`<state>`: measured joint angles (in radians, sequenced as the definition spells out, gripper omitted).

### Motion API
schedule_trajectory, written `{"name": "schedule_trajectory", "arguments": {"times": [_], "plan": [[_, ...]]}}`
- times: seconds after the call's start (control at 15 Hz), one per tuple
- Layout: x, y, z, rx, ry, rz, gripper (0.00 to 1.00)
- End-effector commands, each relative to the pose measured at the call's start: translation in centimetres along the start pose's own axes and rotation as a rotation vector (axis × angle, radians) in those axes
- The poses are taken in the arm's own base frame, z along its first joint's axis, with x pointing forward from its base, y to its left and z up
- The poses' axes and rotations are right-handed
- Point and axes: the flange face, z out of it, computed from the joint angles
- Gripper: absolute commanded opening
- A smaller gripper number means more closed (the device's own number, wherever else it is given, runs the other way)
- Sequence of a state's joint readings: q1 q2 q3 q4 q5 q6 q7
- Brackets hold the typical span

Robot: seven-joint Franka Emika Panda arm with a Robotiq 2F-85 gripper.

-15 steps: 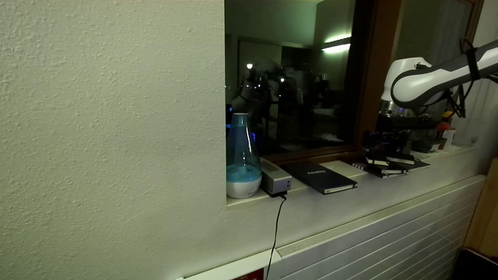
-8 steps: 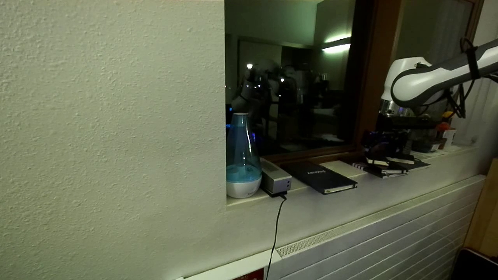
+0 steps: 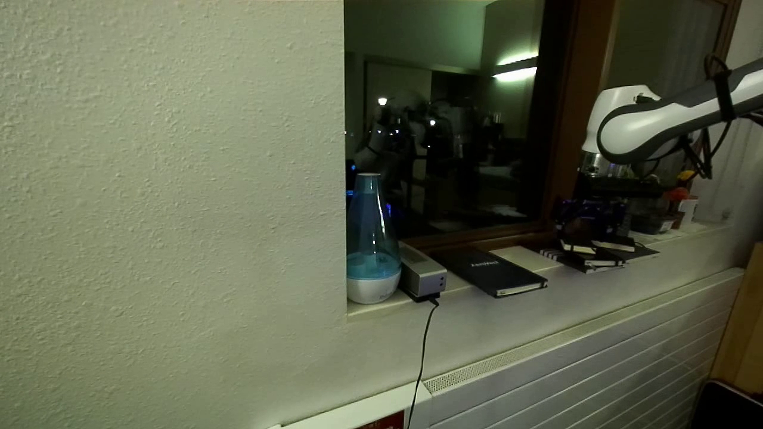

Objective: Move the book at the top to the left

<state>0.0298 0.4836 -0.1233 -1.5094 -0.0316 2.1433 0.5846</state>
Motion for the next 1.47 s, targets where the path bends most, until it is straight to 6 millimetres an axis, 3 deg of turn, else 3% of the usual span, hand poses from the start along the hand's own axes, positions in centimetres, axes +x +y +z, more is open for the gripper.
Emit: {"name": "schedule_trajectory", "arguments": {"times": [0.0, 0.33, 1.27, 1.4], "plan": [[-1.3, -0.1, -0.8, -0.022, 0.034, 0.069, 1.0], [-1.6, -0.6, -0.4, -0.071, 0.04, 0.132, 1.0], [-1.9, 0.6, 1.7, -0.128, 0.005, 0.209, 1.0], [-2.0, 0.6, 1.9, -0.126, 0.004, 0.191, 0.73]]}}
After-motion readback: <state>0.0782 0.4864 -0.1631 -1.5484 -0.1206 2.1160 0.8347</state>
